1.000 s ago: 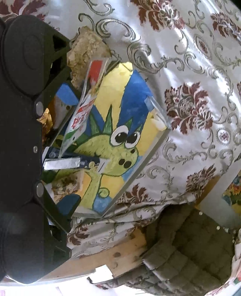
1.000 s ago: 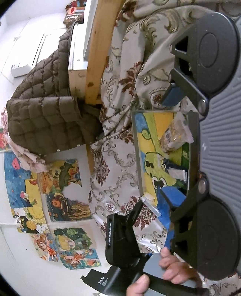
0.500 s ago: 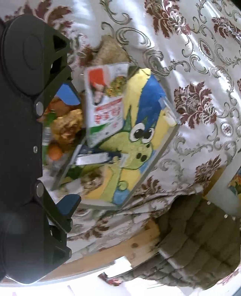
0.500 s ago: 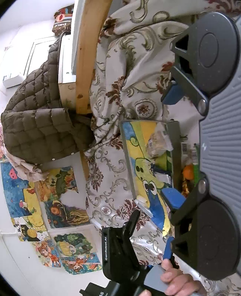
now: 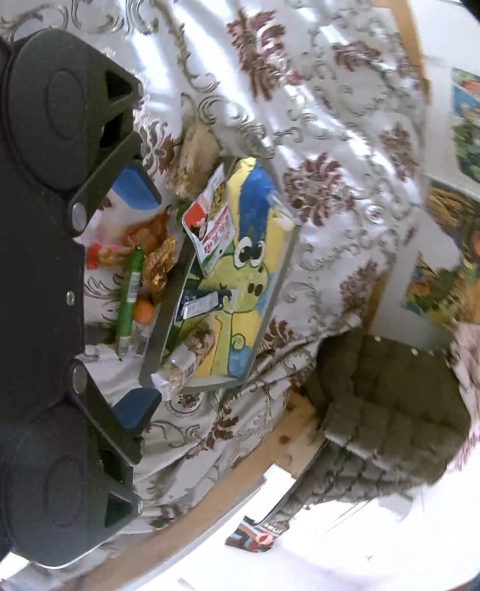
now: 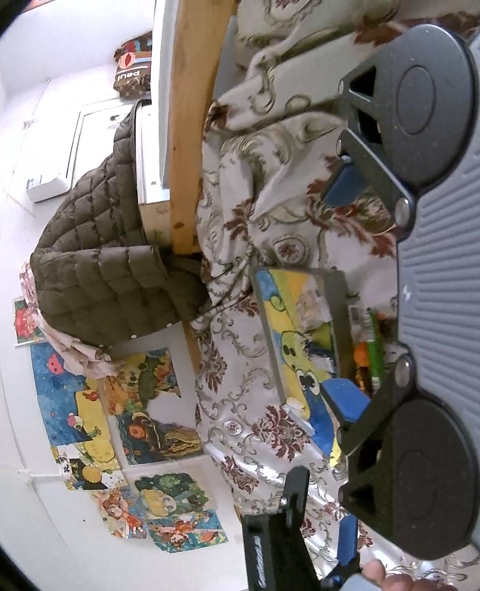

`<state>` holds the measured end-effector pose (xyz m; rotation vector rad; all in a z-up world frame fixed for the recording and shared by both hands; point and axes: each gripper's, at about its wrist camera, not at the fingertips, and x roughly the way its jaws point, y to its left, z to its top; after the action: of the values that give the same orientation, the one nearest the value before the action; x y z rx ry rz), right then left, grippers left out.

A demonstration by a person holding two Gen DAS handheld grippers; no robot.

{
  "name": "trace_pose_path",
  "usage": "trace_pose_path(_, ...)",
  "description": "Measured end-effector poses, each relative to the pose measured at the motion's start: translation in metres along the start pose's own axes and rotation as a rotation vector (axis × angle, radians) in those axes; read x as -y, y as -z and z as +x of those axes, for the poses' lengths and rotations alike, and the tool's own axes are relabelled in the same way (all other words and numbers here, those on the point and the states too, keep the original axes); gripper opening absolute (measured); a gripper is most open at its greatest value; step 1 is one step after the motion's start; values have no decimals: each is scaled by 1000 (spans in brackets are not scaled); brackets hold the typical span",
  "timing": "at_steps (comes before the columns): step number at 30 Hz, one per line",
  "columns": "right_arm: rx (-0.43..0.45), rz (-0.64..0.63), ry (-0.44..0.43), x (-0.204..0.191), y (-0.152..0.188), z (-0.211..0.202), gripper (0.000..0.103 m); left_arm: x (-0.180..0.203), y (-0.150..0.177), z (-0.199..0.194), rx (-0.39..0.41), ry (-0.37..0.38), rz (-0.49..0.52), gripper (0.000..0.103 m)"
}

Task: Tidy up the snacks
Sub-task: 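Withdraw both open tools from the tray back over the loose snacks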

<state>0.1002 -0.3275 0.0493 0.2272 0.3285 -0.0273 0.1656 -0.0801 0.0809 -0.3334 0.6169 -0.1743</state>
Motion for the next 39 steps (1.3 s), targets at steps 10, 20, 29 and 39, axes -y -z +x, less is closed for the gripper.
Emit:
trace_pose_path(10,-50,-8,32,1,21,-30,103,-15,54,-48,164,-114,65,102)
trace_pose_path(20,-153,-54,46,-16,38,-43,103,-21,85,-67,174,-182,105,102)
trace_pose_path(29,-175,-83,44,-36,39,-42,103,-32,91,-66,151,-200,75,102)
trace_pose_path(39,-192,-57,79,-32,40,-31,103,-45,90,-59,147,-258,88,102)
